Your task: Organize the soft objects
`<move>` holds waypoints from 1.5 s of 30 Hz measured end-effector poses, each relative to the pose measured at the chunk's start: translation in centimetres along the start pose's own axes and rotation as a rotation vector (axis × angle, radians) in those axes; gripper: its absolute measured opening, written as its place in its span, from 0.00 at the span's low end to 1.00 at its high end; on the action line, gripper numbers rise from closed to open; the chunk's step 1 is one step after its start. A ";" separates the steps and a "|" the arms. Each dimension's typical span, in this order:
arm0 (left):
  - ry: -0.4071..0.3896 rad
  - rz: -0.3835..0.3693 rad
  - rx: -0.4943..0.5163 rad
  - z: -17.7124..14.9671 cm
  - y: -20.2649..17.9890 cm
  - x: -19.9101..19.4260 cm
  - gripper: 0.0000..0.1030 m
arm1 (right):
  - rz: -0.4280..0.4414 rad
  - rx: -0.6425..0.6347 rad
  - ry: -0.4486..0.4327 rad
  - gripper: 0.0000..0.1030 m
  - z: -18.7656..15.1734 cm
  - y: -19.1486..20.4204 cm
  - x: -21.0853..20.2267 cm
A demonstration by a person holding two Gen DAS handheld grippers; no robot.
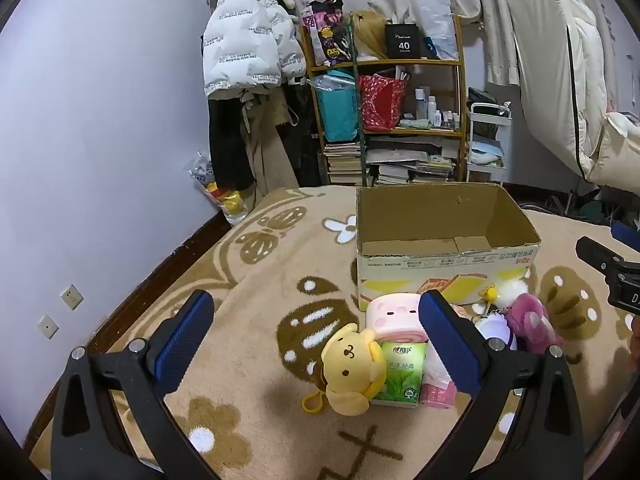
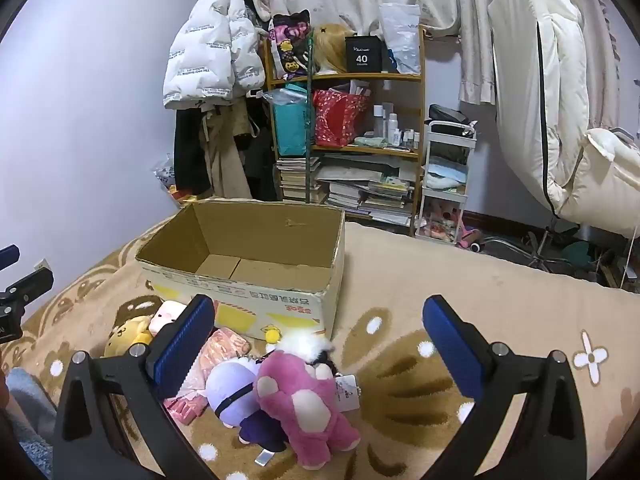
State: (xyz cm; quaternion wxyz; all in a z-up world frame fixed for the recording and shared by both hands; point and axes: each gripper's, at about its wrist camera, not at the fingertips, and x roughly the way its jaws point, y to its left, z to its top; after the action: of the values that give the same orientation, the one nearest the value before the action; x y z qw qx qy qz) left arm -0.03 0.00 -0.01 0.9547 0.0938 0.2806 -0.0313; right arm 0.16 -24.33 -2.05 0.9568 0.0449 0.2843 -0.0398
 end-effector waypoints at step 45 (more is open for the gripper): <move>0.023 -0.008 -0.001 -0.1 -0.3 0.0 0.98 | 0.001 0.003 -0.024 1.00 0.1 -0.5 -0.3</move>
State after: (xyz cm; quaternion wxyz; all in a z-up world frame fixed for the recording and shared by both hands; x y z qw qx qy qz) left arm -0.09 -0.23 -0.17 0.9514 0.0924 0.2919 -0.0337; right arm -0.09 -24.80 -1.80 0.9601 0.0460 0.2730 -0.0405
